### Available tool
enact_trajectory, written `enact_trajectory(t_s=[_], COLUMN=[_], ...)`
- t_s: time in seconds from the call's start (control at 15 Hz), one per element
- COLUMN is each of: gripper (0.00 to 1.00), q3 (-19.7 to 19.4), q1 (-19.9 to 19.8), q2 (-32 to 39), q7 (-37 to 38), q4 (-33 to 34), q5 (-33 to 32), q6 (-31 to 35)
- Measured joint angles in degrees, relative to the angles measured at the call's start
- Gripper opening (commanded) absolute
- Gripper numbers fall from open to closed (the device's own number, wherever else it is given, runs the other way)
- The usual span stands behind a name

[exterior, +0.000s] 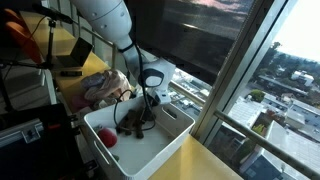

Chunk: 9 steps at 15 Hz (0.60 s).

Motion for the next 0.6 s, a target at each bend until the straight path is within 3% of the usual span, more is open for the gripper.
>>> enact_trajectory(t_s=[0.6], gripper=[0.06], q3=[-0.59], q1=[1.78], q2=[-0.16], q7=[0.33], q4=[-0.81], q5=[0.15], q6=[0.00])
